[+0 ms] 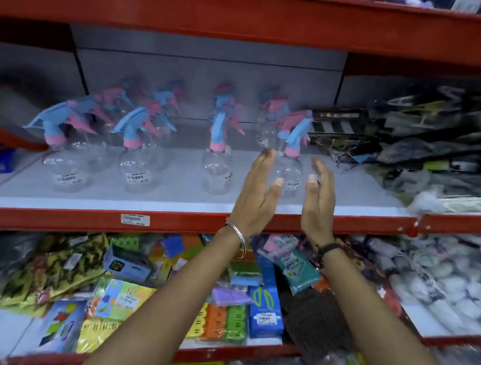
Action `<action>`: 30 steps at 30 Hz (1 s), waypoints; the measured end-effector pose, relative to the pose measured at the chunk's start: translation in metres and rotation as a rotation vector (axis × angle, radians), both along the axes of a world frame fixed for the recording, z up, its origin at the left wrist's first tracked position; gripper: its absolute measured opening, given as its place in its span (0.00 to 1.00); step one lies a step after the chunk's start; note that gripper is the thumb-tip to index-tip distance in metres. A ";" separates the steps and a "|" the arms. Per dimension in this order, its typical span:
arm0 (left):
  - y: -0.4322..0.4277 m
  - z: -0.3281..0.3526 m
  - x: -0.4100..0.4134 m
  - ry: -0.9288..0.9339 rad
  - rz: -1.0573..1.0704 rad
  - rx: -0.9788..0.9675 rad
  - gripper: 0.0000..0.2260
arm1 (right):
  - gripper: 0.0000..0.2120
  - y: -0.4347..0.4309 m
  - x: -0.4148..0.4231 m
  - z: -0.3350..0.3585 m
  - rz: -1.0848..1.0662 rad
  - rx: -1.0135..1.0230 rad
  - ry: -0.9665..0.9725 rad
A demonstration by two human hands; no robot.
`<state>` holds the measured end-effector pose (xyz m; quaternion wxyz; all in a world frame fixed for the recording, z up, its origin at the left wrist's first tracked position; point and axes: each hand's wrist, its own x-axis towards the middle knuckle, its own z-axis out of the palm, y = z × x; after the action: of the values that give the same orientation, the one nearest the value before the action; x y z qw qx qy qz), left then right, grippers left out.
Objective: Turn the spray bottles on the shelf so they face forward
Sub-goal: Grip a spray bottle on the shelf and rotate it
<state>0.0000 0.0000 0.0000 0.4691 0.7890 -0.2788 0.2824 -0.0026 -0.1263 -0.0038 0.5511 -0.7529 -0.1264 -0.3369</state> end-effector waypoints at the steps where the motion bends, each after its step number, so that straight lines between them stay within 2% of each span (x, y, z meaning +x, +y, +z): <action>1: -0.004 0.002 0.001 0.105 0.008 -0.090 0.24 | 0.27 -0.002 0.005 0.002 0.009 0.060 0.026; 4: -0.013 0.011 0.010 0.381 0.042 -0.276 0.25 | 0.27 -0.007 0.020 0.008 0.046 0.142 0.176; 9: -0.009 0.012 0.030 0.506 0.050 -0.199 0.27 | 0.40 -0.013 0.037 0.007 0.097 0.190 0.404; 10: -0.010 0.010 0.033 0.535 0.041 -0.177 0.27 | 0.39 -0.014 0.038 0.010 0.123 0.199 0.440; 12: -0.012 0.009 0.034 0.586 0.019 -0.125 0.28 | 0.26 -0.016 0.040 0.011 0.162 0.213 0.462; 13: -0.012 0.010 0.034 0.602 0.017 -0.098 0.29 | 0.22 -0.016 0.040 0.012 0.179 0.220 0.467; 16: -0.012 0.012 0.032 0.624 0.029 -0.098 0.32 | 0.25 -0.015 0.035 0.013 0.126 0.221 0.454; 20: -0.012 0.016 0.022 0.626 0.028 -0.152 0.39 | 0.21 -0.016 0.024 0.014 0.056 0.161 0.423; 26: -0.012 0.026 -0.003 0.639 0.004 -0.134 0.42 | 0.33 -0.029 0.009 0.015 -0.017 0.125 0.416; 30: -0.015 0.030 -0.016 0.589 0.050 -0.065 0.42 | 0.31 -0.034 -0.003 0.013 -0.023 0.113 0.371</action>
<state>-0.0156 -0.0153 0.0302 0.5477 0.8282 -0.1018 0.0618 -0.0058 -0.1605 0.0092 0.6025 -0.7714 0.0050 -0.2049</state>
